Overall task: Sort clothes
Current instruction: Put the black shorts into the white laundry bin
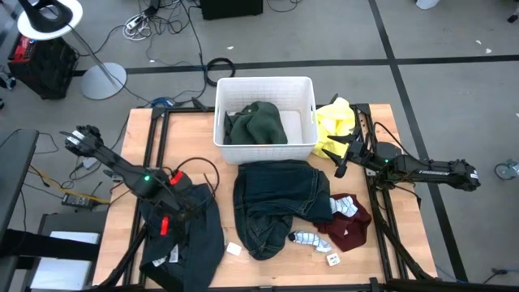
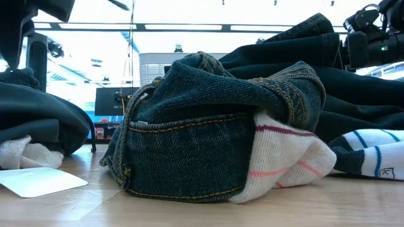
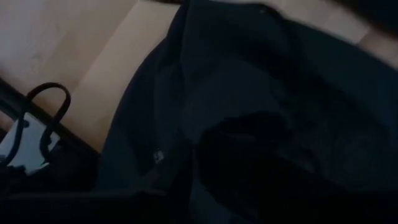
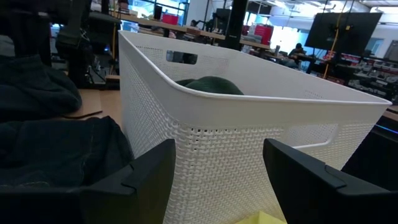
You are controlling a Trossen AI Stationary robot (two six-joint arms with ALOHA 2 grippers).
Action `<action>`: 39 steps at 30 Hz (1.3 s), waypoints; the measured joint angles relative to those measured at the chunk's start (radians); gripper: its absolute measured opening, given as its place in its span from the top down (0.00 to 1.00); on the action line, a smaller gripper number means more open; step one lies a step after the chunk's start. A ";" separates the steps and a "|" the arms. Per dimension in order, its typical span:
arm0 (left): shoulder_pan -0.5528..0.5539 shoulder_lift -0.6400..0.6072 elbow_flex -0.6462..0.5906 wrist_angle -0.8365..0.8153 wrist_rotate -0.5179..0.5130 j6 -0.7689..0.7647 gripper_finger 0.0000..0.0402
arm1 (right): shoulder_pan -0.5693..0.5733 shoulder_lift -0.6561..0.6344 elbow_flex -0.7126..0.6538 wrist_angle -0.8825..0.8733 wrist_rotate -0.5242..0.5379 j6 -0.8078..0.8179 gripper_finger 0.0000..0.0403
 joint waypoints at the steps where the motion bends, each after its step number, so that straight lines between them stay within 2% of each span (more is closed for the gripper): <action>1: 0.000 0.000 -0.010 0.001 0.004 0.003 0.63 | 0.000 0.000 0.000 0.000 0.000 0.000 0.39; 7: 0.000 0.000 -0.083 0.013 0.024 0.010 0.63 | 0.000 0.000 0.000 0.000 0.000 0.000 0.39; 12: 0.000 0.000 -0.136 0.132 0.036 0.012 0.65 | 0.000 0.000 0.000 0.000 0.000 0.000 0.39; 15: 0.000 0.000 -0.141 0.187 0.049 -0.002 0.73 | 0.000 0.000 0.000 0.000 0.000 0.000 0.39; 18: 0.003 0.000 -0.135 0.211 0.074 -0.014 0.92 | 0.000 0.000 0.000 0.000 0.000 0.000 0.39; 20: 0.002 -0.001 -0.113 0.211 0.082 -0.014 0.97 | 0.000 0.000 0.000 0.000 0.000 0.000 0.39; 26: 0.002 -0.001 0.019 0.167 0.038 -0.011 0.99 | 0.000 0.000 0.000 0.000 0.000 0.000 0.39; 35: 0.002 -0.001 0.357 -0.051 -0.087 0.022 1.00 | 0.000 0.000 0.000 0.000 0.000 0.000 0.39; 39: -0.002 -0.001 0.496 -0.053 -0.105 0.068 1.00 | 0.000 0.000 0.000 0.000 0.000 0.000 0.39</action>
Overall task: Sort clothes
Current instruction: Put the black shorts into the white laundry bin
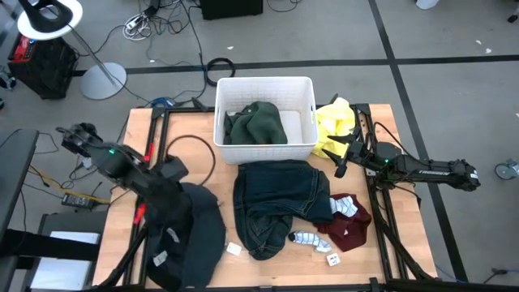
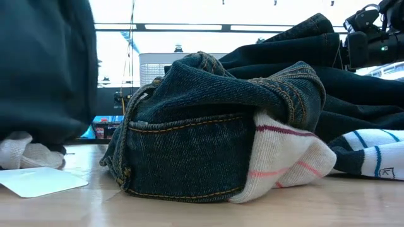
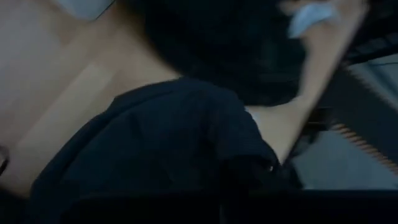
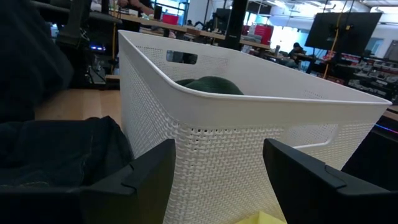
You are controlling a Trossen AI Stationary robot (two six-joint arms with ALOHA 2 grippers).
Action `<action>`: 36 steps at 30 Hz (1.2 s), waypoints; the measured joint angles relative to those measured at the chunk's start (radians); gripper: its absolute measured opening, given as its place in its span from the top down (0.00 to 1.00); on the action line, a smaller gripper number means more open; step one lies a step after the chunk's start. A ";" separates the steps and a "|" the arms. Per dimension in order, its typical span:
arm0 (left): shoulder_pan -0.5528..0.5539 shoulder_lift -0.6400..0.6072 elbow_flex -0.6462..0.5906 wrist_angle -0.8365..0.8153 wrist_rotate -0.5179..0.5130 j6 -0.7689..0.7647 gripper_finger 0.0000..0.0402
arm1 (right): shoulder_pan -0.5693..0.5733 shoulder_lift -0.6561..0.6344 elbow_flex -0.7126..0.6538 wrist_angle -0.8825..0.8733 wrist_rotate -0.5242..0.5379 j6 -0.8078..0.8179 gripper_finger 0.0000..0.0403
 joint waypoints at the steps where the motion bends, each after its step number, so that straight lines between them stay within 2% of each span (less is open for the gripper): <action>1: -0.006 0.000 0.031 0.001 -0.007 0.007 1.00 | 0.000 0.000 0.000 0.000 0.000 0.000 0.39; 10: -0.031 0.000 0.231 0.001 -0.144 0.109 1.00 | 0.000 0.000 0.000 0.000 0.000 0.000 0.39; 20: -0.031 0.001 0.392 0.059 -0.238 0.258 1.00 | 0.000 0.000 0.000 0.000 0.000 0.000 0.39; 27: -0.011 0.001 0.504 0.108 -0.246 0.394 1.00 | 0.000 0.000 0.000 0.000 0.000 0.000 0.39; 36: 0.077 0.000 0.640 0.241 -0.266 0.638 1.00 | 0.000 0.000 0.000 0.000 0.000 0.000 0.39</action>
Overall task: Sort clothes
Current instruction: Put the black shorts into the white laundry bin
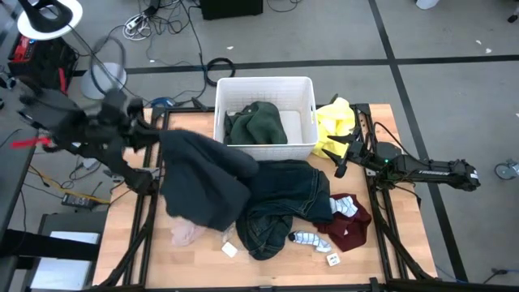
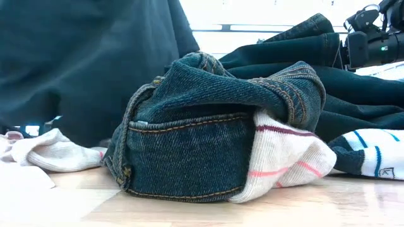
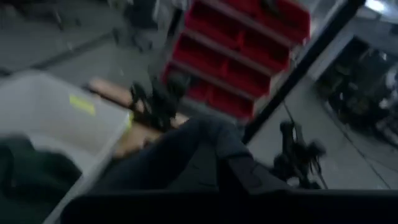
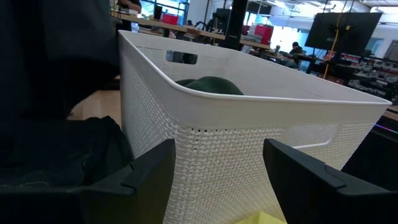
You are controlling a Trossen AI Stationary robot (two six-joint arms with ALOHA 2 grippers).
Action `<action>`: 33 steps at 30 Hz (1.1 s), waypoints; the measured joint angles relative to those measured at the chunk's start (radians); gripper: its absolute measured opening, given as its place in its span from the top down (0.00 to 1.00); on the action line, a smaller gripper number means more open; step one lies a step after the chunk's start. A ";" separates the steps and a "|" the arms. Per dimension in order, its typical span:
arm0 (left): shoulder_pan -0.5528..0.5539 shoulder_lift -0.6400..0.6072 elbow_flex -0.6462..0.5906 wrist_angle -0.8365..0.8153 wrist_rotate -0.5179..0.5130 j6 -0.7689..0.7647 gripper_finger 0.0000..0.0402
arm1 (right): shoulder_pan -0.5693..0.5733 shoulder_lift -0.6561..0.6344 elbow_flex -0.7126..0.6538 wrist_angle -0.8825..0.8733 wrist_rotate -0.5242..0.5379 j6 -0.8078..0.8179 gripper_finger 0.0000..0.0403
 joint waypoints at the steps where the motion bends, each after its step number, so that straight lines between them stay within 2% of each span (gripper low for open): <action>1: 0.012 0.000 0.008 0.028 -0.015 0.023 1.00 | 0.000 0.000 0.000 0.000 0.000 0.000 0.39; 6: 0.069 0.000 0.046 0.164 -0.043 0.194 1.00 | 0.000 0.000 0.000 0.000 0.000 0.000 0.39; 12: 0.114 0.008 0.048 0.424 -0.043 0.522 1.00 | 0.000 0.000 0.000 0.000 0.000 0.000 0.39; 18: 0.158 0.037 0.047 0.632 -0.043 0.768 1.00 | 0.000 0.000 0.000 0.000 0.000 0.000 0.39; 25: 0.275 0.095 0.047 0.773 -0.046 0.886 1.00 | 0.000 0.000 0.000 0.000 0.000 0.000 0.39; 28: 0.337 0.122 0.054 0.829 0.025 0.892 1.00 | 0.000 0.000 0.000 0.000 0.000 0.000 0.39; 33: 0.454 0.206 0.135 0.901 0.151 0.894 1.00 | 0.000 0.000 0.000 0.000 0.000 0.000 0.39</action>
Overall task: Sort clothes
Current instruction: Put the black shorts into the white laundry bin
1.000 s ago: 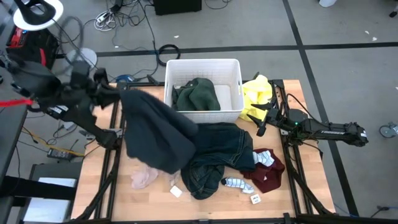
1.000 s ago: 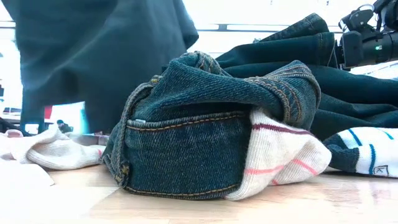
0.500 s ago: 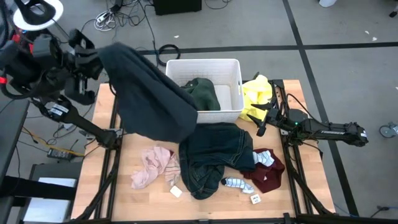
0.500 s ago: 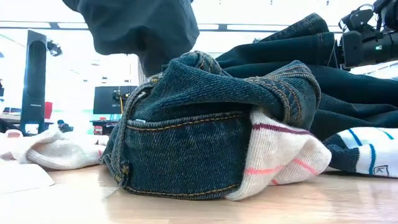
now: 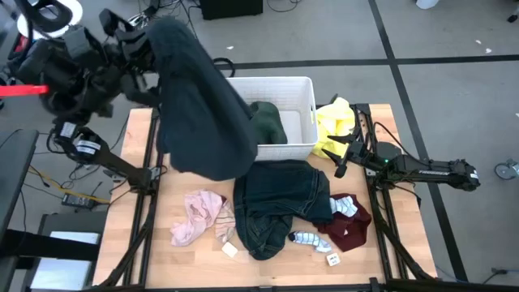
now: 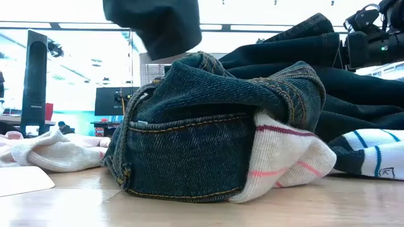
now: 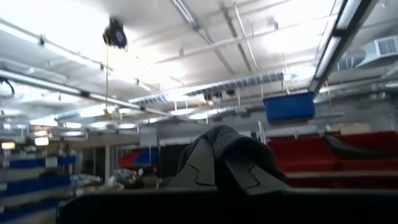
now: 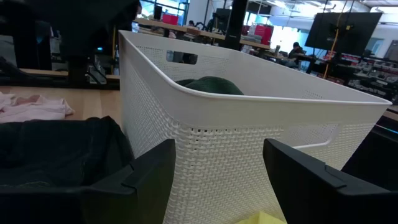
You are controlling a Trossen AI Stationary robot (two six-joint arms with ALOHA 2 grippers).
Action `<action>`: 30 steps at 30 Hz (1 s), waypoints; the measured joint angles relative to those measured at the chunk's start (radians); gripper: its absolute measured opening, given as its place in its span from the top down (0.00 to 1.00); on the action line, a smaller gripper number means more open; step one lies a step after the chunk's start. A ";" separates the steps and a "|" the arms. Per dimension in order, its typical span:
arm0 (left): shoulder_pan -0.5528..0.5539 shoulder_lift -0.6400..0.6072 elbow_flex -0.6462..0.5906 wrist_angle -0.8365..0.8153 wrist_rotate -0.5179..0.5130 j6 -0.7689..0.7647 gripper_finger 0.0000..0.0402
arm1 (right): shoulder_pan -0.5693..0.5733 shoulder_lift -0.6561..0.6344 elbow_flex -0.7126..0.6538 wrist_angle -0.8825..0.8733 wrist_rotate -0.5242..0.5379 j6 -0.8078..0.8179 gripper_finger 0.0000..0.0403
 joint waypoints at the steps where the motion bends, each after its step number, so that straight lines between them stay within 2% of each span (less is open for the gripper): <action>1: 0.023 0.021 0.021 0.010 0.022 0.000 1.00 | 0.000 0.000 0.000 0.000 0.000 0.000 0.39; 4: 0.087 0.087 0.071 0.064 0.093 0.000 1.00 | 0.000 0.000 0.000 0.000 0.000 0.000 0.39; 10: 0.199 0.166 0.057 0.275 0.197 0.000 1.00 | 0.000 0.000 0.000 0.000 0.000 0.000 0.39; 15: 0.283 0.223 0.057 0.318 0.272 -0.011 1.00 | 0.000 0.000 0.000 0.000 0.000 0.000 0.39; 20: 0.359 0.268 0.057 0.240 0.285 -0.011 1.00 | 0.000 0.000 0.000 0.000 0.000 0.000 0.39; 30: 0.490 0.338 0.057 -0.054 0.339 -0.012 1.00 | 0.000 0.000 0.000 0.000 0.000 0.000 0.39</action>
